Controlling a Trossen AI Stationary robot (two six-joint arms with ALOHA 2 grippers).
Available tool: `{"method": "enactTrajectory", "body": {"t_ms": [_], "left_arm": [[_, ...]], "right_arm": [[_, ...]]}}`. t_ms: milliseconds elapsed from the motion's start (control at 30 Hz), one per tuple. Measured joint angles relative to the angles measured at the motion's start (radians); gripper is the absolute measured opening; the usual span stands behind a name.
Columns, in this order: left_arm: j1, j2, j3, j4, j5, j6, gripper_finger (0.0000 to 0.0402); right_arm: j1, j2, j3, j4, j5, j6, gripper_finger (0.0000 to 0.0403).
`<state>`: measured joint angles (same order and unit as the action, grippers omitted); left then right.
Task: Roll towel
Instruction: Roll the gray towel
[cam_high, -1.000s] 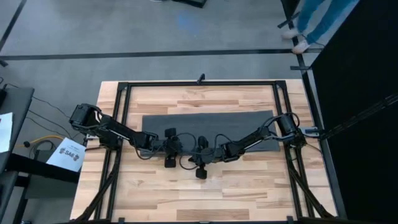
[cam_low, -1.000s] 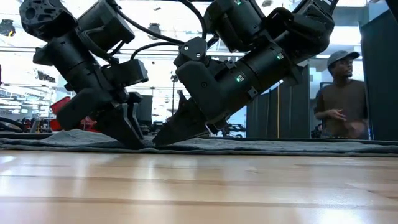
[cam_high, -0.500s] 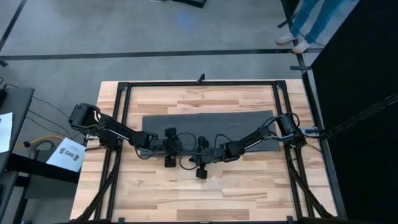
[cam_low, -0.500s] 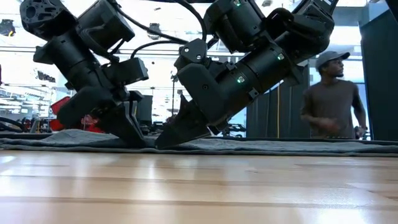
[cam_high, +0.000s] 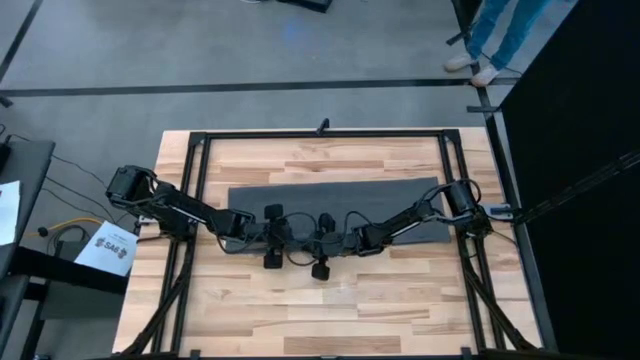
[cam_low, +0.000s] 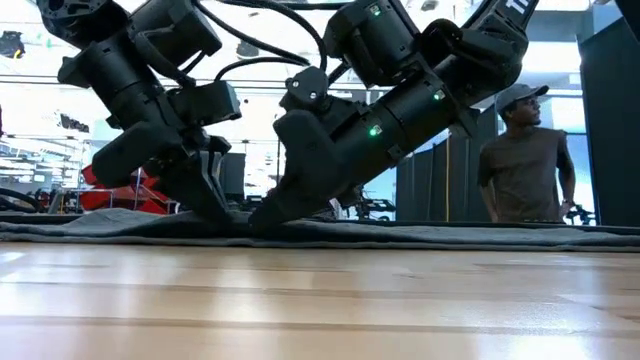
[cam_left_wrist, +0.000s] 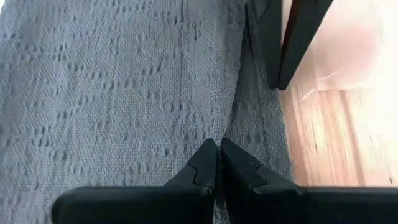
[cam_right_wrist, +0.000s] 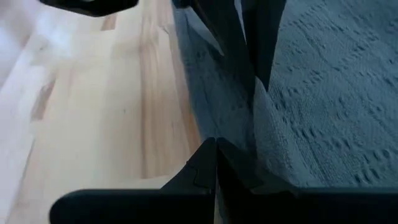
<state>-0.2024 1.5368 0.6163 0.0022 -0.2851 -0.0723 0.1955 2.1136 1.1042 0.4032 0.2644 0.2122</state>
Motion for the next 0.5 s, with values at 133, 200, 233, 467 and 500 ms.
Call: {"method": "enactTrajectory", "body": {"t_ms": [133,200,233,467,500], "left_arm": [[0.0,0.0,0.0,0.008,0.012,-0.001,0.0],[-0.001,0.0,0.0,0.008,0.012,-0.001,0.0],[-0.002,0.0,0.0,0.008,0.014,0.0,0.0],[-0.002,0.0,0.0,-0.009,0.021,0.0,0.0],[-0.002,0.0,0.0,-0.014,0.025,0.0,0.0]], "right_arm": [[-0.001,0.014,0.0,-0.024,0.0,0.0,0.0],[-0.001,0.02,0.0,-0.025,0.0,0.007,0.0],[-0.001,0.023,0.001,-0.023,0.0,0.013,0.0],[0.012,-0.019,-0.001,-0.033,-0.001,-0.015,0.0],[0.011,-0.038,-0.001,-0.037,-0.001,-0.029,0.0]]}}
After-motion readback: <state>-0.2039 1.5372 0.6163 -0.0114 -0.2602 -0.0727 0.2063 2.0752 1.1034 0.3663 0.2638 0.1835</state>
